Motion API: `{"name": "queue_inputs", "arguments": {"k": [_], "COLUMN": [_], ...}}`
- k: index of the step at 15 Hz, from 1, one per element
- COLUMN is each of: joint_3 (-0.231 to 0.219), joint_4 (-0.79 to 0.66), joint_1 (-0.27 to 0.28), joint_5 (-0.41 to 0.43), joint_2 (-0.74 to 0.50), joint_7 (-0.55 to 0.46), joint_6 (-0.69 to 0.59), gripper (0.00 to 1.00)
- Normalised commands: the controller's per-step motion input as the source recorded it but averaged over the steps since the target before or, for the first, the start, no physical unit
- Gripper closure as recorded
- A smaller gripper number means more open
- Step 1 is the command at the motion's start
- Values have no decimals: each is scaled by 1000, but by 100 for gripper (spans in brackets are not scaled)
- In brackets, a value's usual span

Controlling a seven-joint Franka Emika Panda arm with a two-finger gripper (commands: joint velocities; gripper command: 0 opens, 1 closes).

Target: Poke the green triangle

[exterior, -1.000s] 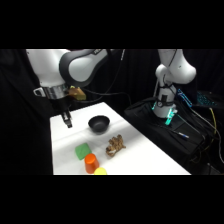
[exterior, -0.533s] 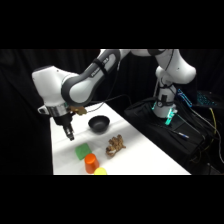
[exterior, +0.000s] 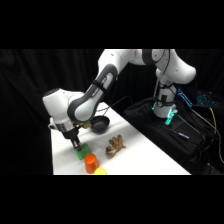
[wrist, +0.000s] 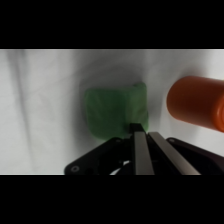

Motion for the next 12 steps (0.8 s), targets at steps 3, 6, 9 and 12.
{"name": "queue_inputs", "arguments": {"k": [3,6,9,12], "joint_3": [81,63,-2,-40], "joint_4": [242,145,-187,-412], "joint_1": [-95,-72,0,52], "joint_5": [138,105,39,20], "joint_2": [220,63,-332,-590], "joint_7": [-91,-68,37,132], "joint_6": [-55,-111,-103,-138], "gripper": [99,99,99,99]}}
